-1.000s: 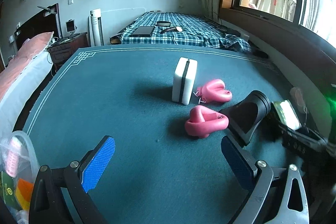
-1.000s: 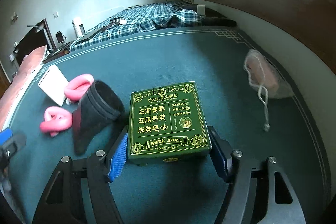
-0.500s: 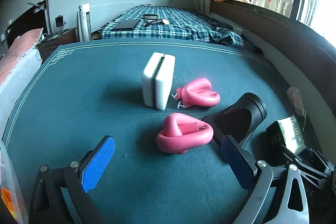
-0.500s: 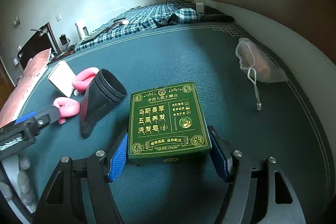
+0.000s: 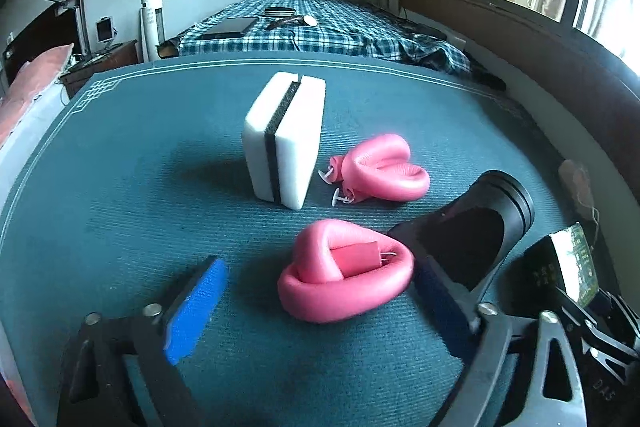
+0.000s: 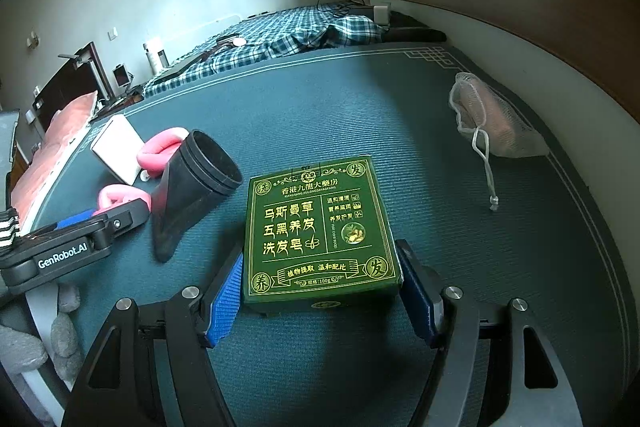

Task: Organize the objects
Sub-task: 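Grasp the pink boxing glove with the left tool while the right tool holds the green box, then lift and carry the pink glove and green box with both tools over the basin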

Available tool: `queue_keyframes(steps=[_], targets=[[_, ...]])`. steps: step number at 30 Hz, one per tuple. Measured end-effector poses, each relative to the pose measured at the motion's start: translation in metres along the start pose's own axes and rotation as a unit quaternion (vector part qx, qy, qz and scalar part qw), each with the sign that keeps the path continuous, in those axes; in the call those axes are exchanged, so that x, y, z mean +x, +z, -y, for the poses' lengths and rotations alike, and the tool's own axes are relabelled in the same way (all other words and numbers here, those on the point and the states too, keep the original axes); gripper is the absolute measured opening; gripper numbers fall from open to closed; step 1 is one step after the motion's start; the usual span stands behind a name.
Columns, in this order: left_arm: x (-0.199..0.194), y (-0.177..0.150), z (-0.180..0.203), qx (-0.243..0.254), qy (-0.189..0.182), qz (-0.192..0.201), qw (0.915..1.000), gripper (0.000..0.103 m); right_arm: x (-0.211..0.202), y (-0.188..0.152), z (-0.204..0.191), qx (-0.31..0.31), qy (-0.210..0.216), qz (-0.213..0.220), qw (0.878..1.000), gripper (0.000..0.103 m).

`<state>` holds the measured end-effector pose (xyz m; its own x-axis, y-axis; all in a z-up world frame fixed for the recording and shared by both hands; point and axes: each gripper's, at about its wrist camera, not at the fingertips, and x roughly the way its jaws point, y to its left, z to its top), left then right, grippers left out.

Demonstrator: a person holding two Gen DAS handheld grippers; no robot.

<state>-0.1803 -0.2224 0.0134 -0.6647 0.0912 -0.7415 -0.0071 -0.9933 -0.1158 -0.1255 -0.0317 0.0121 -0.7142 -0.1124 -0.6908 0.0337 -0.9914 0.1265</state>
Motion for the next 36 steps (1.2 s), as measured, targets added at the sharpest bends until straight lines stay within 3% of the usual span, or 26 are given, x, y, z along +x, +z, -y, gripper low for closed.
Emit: queue_keyframes(steps=[3, 5, 6, 36], targets=[[-0.002, -0.002, 0.002, 0.008, 0.0, 0.006, 0.9999, 0.074, 0.0, 0.0, 0.0, 0.0, 0.0, 0.0, 1.0, 0.071], [-0.003, -0.003, 0.005, 0.017, 0.001, 0.009, 0.9998, 0.057, 0.0, 0.0, -0.001, 0.0, 0.0, 0.0, 1.0, 0.071], [-0.004, -0.004, 0.006, 0.021, 0.003, 0.01, 0.9997, 0.056, 0.0, 0.0, -0.001, 0.0, 0.0, 0.0, 1.0, 0.071], [-0.095, -0.052, -0.004, 0.03, 0.039, 0.064, 0.9968, 0.055, -0.008, -0.011, -0.009, -0.014, -0.005, -0.006, 1.0, 0.07]])
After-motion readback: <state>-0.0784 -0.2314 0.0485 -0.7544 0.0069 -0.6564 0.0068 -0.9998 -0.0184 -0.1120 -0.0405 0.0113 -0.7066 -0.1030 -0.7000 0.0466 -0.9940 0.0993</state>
